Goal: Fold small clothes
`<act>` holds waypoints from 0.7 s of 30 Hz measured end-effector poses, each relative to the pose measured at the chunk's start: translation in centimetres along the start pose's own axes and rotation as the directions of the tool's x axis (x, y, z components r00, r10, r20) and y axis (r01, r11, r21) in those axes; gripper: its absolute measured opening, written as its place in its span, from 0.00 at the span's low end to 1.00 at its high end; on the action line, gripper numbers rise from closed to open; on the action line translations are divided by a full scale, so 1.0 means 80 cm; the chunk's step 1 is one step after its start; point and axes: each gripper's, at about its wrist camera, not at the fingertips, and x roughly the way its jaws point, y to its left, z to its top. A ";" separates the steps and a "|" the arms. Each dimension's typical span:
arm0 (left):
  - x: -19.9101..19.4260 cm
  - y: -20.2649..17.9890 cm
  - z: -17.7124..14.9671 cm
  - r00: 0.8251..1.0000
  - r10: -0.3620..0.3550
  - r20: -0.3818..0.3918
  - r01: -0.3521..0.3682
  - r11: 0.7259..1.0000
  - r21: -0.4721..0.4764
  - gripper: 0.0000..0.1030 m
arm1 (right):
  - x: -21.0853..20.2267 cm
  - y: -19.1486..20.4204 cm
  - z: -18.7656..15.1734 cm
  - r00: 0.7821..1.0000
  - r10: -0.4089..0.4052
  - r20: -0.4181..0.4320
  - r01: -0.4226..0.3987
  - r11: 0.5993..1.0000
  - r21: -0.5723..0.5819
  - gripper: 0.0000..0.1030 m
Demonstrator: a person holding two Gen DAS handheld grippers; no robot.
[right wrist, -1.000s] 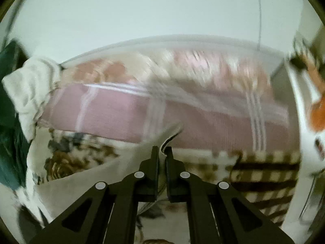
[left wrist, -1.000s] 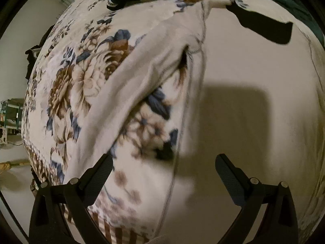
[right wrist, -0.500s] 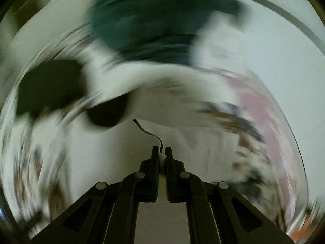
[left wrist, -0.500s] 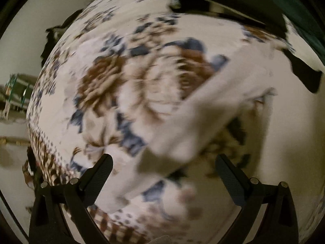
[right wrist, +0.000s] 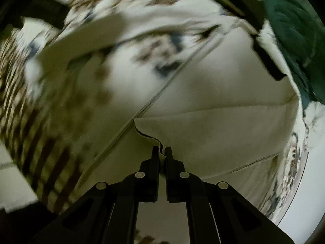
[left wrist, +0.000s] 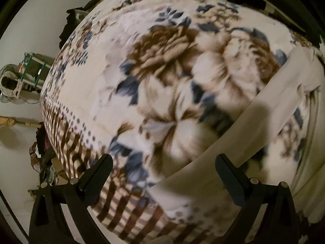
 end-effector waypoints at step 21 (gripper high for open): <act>0.094 0.094 -0.055 0.853 -0.507 -0.125 0.413 0.802 -0.432 0.56 | 0.009 -0.119 -0.107 0.942 0.322 -0.095 -0.223 0.813 0.538 0.45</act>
